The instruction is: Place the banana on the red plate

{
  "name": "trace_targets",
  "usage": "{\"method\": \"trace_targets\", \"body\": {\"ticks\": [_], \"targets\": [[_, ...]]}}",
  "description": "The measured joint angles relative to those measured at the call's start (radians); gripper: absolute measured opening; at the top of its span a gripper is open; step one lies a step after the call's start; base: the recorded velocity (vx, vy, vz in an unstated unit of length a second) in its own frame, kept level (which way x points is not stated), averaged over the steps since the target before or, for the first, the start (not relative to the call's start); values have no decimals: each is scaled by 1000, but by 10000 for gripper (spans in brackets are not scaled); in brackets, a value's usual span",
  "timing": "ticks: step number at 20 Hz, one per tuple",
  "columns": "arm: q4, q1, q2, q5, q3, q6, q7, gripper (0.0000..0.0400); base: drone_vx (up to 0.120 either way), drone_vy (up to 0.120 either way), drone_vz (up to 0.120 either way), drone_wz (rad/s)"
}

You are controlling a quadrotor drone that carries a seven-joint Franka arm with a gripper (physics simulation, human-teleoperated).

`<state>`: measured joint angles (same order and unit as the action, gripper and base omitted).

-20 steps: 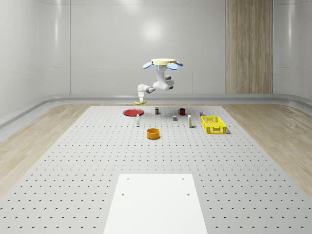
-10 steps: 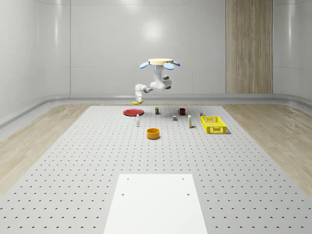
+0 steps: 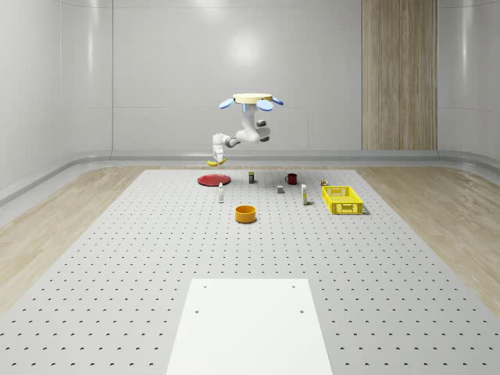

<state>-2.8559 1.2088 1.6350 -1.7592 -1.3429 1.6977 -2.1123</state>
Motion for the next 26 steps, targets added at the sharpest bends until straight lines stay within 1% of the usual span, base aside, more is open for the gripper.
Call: {"method": "trace_targets", "body": {"ticks": [3, 8, 13, 26], "targets": [[0, 0, -1, 0, 0, -1, -2, 193, 120, -93, 0, 0], [0, -1, -2, -1, 0, -2, -4, 193, 120, 0, 0, 0], [0, -1, -3, -1, 0, -3, -5, 193, 120, -112, 0, 0], [0, -1, -5, -3, 2, -4, -5, 193, 0, 0, -120, 0]]}}
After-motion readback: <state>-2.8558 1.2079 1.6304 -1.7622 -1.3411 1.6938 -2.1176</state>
